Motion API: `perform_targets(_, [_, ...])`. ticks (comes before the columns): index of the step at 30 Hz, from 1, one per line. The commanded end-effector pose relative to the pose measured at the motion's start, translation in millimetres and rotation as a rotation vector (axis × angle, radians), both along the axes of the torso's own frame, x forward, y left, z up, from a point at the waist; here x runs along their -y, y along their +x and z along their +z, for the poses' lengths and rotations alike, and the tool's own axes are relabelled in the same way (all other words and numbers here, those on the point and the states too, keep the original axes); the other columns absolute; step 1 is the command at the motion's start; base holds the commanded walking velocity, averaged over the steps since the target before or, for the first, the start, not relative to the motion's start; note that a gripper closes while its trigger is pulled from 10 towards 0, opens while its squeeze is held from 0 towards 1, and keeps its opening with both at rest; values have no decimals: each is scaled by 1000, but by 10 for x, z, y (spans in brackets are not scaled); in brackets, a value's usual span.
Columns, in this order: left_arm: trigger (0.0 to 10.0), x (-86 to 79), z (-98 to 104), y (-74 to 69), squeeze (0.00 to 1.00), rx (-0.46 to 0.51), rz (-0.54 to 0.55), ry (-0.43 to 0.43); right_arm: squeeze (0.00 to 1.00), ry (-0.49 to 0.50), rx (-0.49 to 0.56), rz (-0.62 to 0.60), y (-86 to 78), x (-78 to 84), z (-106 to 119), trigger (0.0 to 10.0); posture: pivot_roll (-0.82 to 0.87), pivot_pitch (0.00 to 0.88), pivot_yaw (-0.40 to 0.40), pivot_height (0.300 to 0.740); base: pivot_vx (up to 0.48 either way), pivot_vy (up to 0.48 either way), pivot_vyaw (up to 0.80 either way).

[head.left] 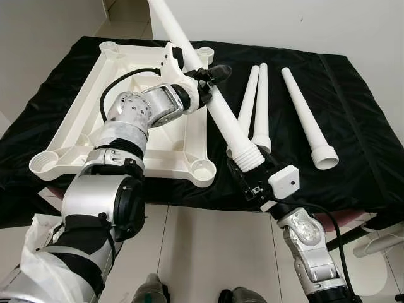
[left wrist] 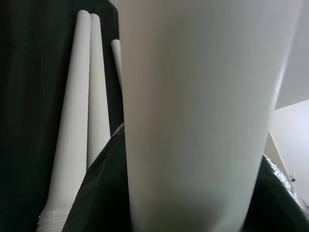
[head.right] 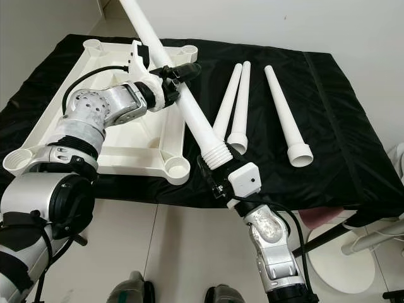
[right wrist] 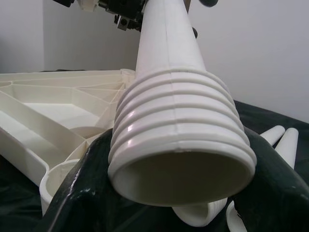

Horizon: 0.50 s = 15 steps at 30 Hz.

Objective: Building children table

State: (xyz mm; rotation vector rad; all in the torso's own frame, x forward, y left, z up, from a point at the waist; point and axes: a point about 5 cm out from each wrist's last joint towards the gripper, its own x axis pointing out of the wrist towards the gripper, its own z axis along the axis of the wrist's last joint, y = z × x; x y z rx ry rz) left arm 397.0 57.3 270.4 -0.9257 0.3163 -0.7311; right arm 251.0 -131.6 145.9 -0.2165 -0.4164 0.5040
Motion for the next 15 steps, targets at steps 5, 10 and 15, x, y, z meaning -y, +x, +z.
perform_targets(5, [0, 59, 137, -32, 0, 94, -118, -109, 0, -24, -19, 14, -30, -25, -68, 10000, -19, 0, 17, 740, 0, 0, 0])
perform_targets(10, [0, 34, 135, -12, 0, 80, -103, -119, 0, -6, -32, 10, -31, -4, -76, 10000, -15, 0, 12, 740, 0, 0, 0])
perform_targets(15, [235, 7, 136, 13, 0, 83, -82, -99, 1000, 91, -110, 12, -8, 48, -79, 10000, -13, 0, 8, 740, 0, 0, 0])
